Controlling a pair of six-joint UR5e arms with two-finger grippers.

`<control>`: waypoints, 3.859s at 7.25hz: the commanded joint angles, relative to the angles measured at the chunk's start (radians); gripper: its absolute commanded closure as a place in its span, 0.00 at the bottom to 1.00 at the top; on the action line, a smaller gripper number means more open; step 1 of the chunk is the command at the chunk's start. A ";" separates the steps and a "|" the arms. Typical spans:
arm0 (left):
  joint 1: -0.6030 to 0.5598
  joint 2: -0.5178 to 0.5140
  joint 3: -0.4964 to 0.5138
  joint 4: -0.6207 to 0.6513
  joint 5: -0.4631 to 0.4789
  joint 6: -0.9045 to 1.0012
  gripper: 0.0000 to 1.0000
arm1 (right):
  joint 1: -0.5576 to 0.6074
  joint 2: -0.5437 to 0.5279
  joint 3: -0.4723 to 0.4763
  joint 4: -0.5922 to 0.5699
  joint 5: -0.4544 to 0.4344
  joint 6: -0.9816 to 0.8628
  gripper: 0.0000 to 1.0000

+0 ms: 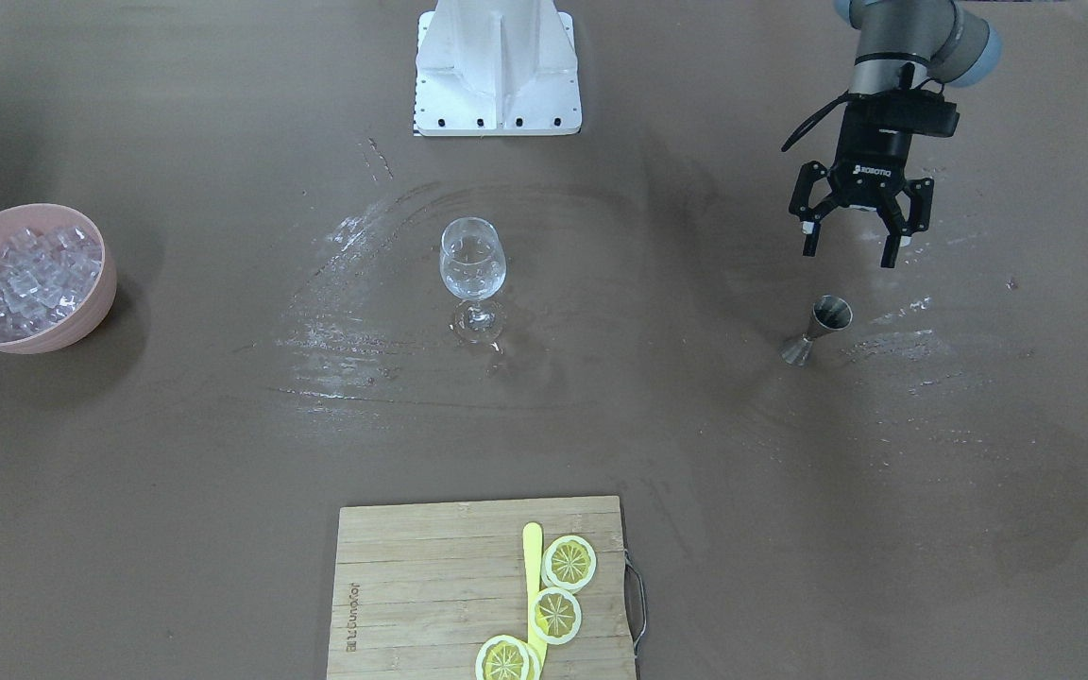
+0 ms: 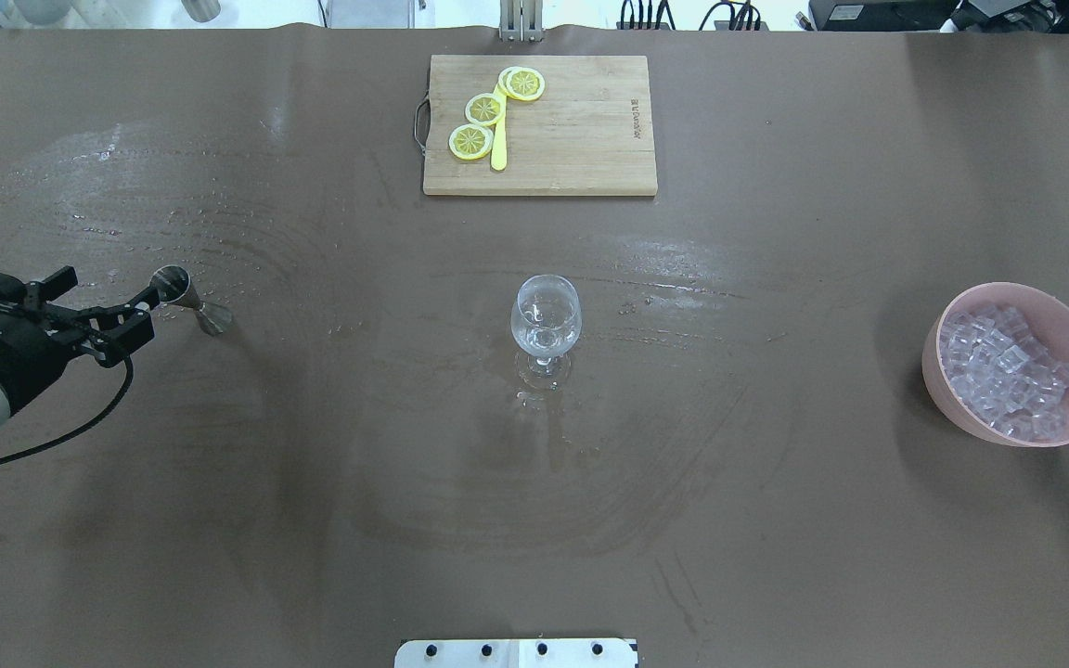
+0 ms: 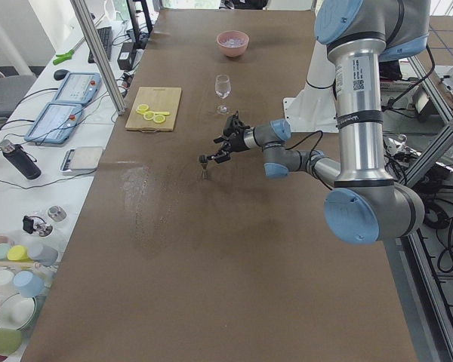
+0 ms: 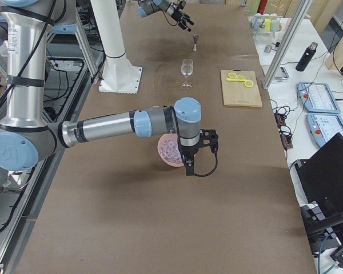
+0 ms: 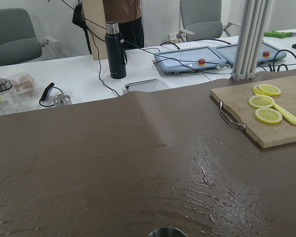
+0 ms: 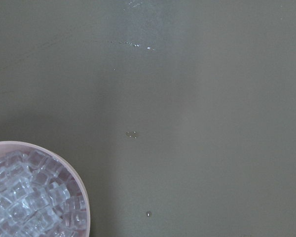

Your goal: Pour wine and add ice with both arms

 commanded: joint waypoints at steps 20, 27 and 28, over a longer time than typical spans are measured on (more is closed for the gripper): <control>0.020 -0.207 0.365 -0.168 0.149 -0.059 0.03 | 0.000 0.003 -0.003 0.000 0.000 0.000 0.00; -0.005 -0.238 0.457 -0.192 0.144 -0.062 0.03 | 0.000 0.003 -0.004 0.000 0.000 0.000 0.00; -0.003 -0.240 0.498 -0.232 0.143 -0.060 0.03 | 0.000 0.003 -0.004 0.000 0.000 0.000 0.00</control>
